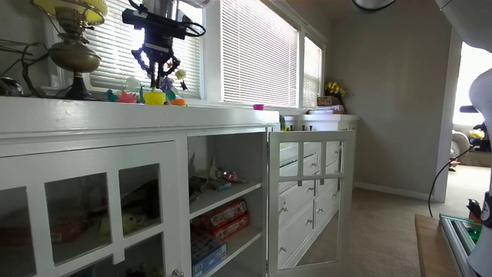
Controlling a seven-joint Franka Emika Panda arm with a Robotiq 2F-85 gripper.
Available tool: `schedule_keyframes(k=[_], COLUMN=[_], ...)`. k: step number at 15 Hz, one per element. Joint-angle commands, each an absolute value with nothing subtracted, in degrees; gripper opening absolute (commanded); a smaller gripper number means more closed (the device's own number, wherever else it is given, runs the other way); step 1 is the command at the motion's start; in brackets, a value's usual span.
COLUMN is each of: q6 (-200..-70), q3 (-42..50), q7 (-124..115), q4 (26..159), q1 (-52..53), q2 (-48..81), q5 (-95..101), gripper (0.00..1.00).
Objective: Remove the object from the yellow bowl and put it on the counter
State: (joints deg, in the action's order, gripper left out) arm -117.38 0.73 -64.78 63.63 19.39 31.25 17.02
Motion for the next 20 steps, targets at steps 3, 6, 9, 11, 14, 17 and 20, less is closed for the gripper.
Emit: schedule_keyframes(k=[3,6,9,11,14,17,20], q6=[-116.3,-116.0,-115.7,-115.2,-115.5,-115.9,-116.0], q3=[2.9,4.1,5.8,6.8,7.2,6.7,6.2], q7=[-65.9,-66.4,-67.6,-67.9,-68.7,-69.5,-69.7], q4=[60.5,60.6,62.0,62.7,63.7,65.2,66.4], q1=[20.8,20.0,19.2,18.4,16.8,15.1,14.0], q2=[30.9,29.7,28.8,28.7,29.1,29.6,30.1], q5=[20.9,20.0,19.3,18.7,16.9,15.2,12.7], gripper=[0.03,0.03,0.03,0.03,0.03,0.03,0.03])
